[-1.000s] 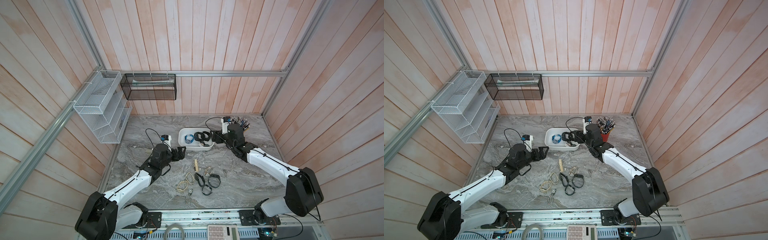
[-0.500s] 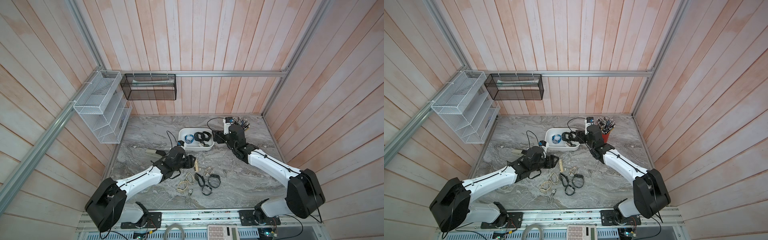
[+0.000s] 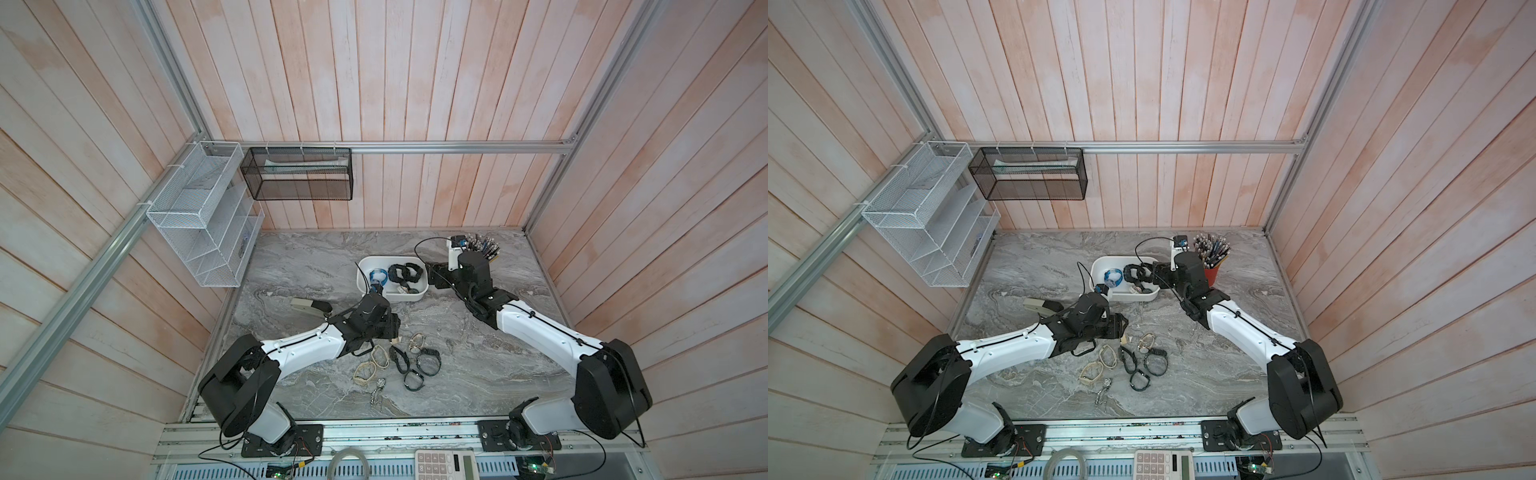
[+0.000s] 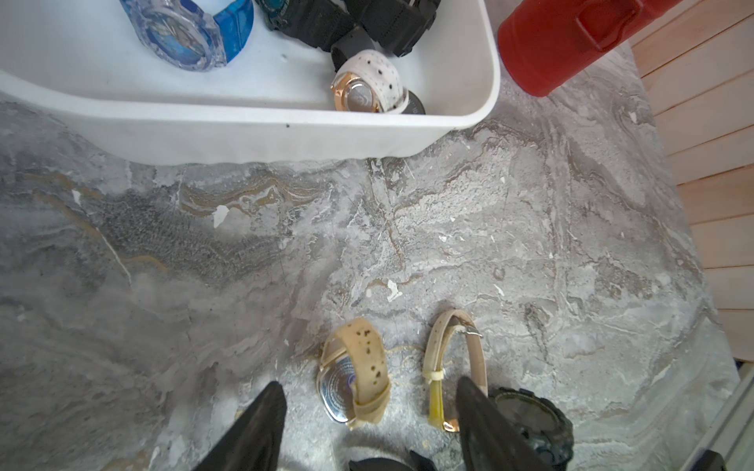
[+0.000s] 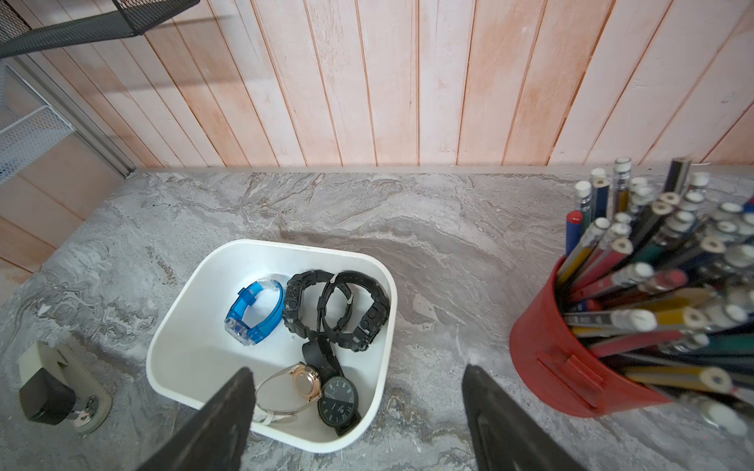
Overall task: Put the watch into the storage box
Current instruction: Pick up the watch at the center of the board.
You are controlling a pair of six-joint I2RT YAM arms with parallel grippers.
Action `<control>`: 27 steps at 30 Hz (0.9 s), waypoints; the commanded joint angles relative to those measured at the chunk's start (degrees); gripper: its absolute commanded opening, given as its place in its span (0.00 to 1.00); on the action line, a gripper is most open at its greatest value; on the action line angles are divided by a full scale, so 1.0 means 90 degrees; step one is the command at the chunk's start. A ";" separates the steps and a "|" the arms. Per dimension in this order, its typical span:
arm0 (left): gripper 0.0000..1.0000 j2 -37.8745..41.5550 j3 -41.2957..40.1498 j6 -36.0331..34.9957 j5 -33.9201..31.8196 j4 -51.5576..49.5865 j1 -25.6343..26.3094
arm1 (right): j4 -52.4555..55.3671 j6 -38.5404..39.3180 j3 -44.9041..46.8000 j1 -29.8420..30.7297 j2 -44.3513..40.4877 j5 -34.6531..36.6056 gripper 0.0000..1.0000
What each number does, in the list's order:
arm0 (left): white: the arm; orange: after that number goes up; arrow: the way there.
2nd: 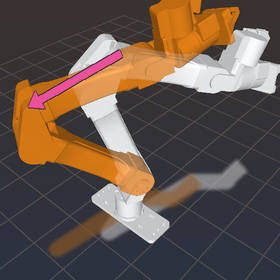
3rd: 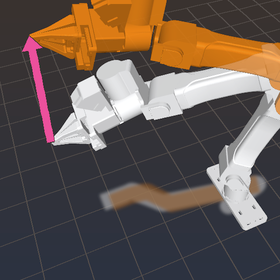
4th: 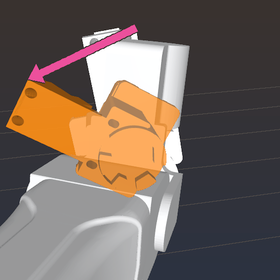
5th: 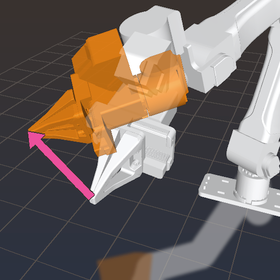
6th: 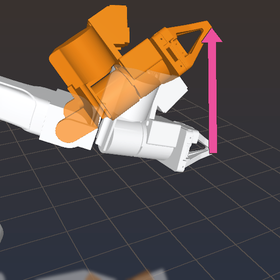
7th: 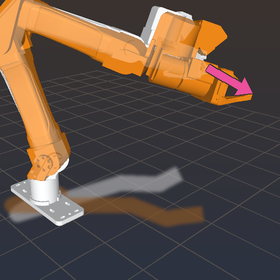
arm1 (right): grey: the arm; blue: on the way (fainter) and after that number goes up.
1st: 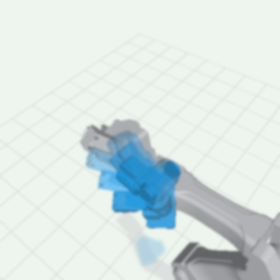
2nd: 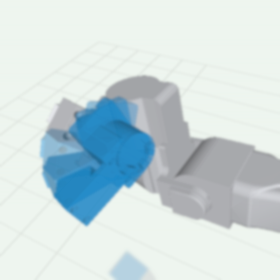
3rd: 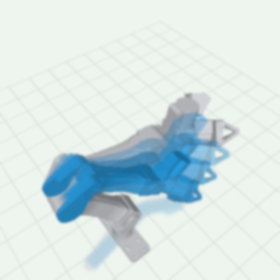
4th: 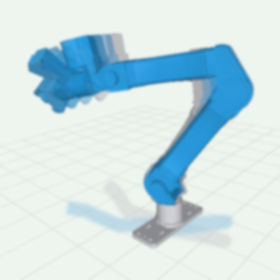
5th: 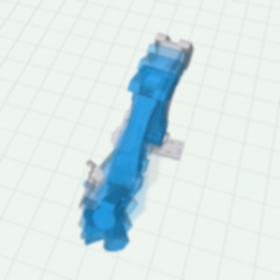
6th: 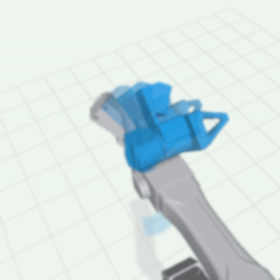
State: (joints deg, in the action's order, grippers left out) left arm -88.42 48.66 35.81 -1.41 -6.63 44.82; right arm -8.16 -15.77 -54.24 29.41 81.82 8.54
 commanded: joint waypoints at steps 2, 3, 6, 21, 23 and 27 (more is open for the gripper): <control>0.63 -0.0313 0.0318 0.0033 -0.0116 -0.0056 0.0030 | -0.0137 0.0115 0.0169 -0.0027 -0.0241 0.0239 0.82; 0.61 -0.0385 0.0379 0.0031 -0.0126 -0.0082 0.0032 | -0.0138 0.0095 0.0200 -0.0026 -0.0261 0.0248 0.82; 0.56 -0.0553 0.0537 0.0044 -0.0117 -0.0161 0.0038 | -0.0155 0.0082 0.0239 -0.0040 -0.0283 0.0252 0.82; 0.26 -0.1165 0.0882 0.0247 -0.0053 -0.0406 0.0038 | -0.0122 0.0146 0.0411 -0.0055 -0.0407 0.0322 0.82; 0.21 -0.1206 0.0927 0.0230 -0.0039 -0.0407 0.0036 | -0.0157 0.0160 0.0447 -0.0066 -0.0428 0.0345 0.82; 0.14 -0.1231 0.1036 0.0202 -0.0048 -0.0485 0.0040 | -0.0212 0.0107 0.0489 -0.0070 -0.0415 0.0322 0.82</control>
State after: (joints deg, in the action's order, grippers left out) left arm -99.02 56.31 38.04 -1.76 -10.24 44.82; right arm -9.10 -14.96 -50.48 29.08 79.05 10.52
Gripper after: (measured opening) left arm 0.152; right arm 0.818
